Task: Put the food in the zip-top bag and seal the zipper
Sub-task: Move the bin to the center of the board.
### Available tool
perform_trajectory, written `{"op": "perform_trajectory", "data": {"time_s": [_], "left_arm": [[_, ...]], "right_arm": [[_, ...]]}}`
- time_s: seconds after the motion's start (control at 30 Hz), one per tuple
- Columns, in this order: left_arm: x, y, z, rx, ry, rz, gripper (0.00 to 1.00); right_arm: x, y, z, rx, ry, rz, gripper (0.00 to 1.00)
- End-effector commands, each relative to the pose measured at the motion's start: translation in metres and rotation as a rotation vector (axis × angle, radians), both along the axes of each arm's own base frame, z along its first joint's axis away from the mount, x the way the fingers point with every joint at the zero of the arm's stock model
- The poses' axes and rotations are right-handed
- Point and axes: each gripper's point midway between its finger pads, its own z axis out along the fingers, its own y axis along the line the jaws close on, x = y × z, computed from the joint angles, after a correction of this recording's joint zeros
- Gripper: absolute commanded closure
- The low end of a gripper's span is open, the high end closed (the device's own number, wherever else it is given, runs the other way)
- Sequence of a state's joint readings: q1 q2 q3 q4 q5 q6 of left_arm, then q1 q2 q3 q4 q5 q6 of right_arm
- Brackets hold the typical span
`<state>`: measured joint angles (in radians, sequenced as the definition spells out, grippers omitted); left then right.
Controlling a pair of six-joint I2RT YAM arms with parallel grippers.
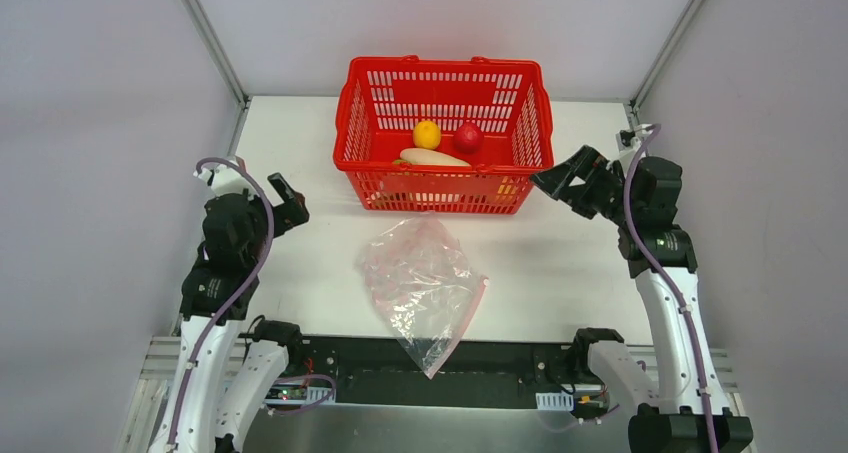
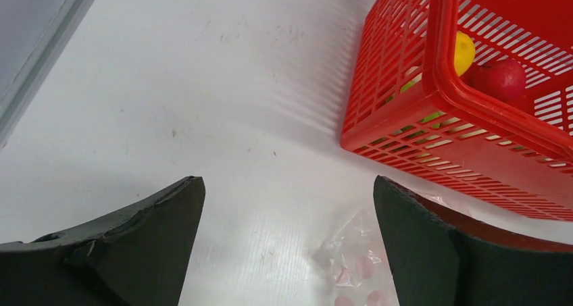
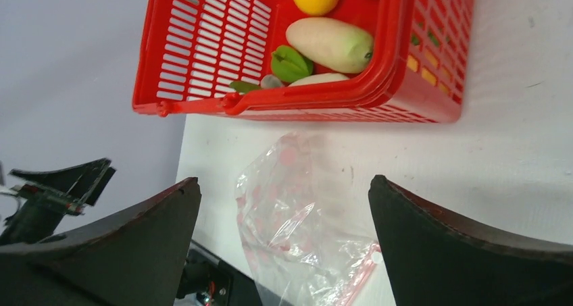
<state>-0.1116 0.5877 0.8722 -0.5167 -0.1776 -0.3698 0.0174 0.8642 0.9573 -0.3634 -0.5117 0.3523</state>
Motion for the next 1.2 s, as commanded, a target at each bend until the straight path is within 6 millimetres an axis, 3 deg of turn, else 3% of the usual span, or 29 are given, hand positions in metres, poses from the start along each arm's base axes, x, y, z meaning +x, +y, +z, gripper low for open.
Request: {"op": "perform_trajectory", "data": {"time_s": [0.0, 0.17, 0.27, 0.4, 0.57, 0.77, 0.9, 1.0, 1.17], "left_arm": [[0.003, -0.001, 0.015, -0.090, -0.106, 0.038, 0.00], [-0.004, -0.021, 0.001, -0.244, -0.105, -0.004, 0.00], [0.006, -0.057, 0.010, -0.292, -0.191, -0.212, 0.00], [0.013, -0.094, 0.008, -0.355, -0.163, -0.414, 0.00], [0.006, -0.109, -0.015, -0.348, -0.057, -0.517, 0.00], [-0.008, -0.103, -0.044, -0.348, 0.002, -0.473, 0.00], [-0.017, -0.096, -0.055, -0.331, 0.029, -0.438, 0.00], [-0.021, -0.092, -0.065, -0.329, 0.061, -0.416, 0.00], [-0.024, -0.098, -0.072, -0.362, 0.108, -0.435, 0.00]], "right_arm": [[-0.015, 0.021, 0.016, 0.094, -0.015, 0.123, 0.02], [-0.032, 0.055, 0.022, 0.197, 0.036, 0.305, 0.02], [-0.043, 0.078, 0.015, 0.135, 0.047, 0.380, 0.02], [-0.049, 0.115, -0.013, 0.049, 0.130, 0.476, 0.02], [-0.037, 0.163, -0.042, -0.064, 0.121, 0.460, 0.02], [-0.006, 0.213, -0.055, -0.103, 0.037, 0.367, 0.02], [0.032, 0.236, -0.056, -0.172, -0.061, 0.227, 0.02], [0.067, 0.248, -0.069, -0.236, -0.095, 0.109, 0.02], [0.109, 0.255, -0.063, -0.275, -0.150, -0.031, 0.02]]}}
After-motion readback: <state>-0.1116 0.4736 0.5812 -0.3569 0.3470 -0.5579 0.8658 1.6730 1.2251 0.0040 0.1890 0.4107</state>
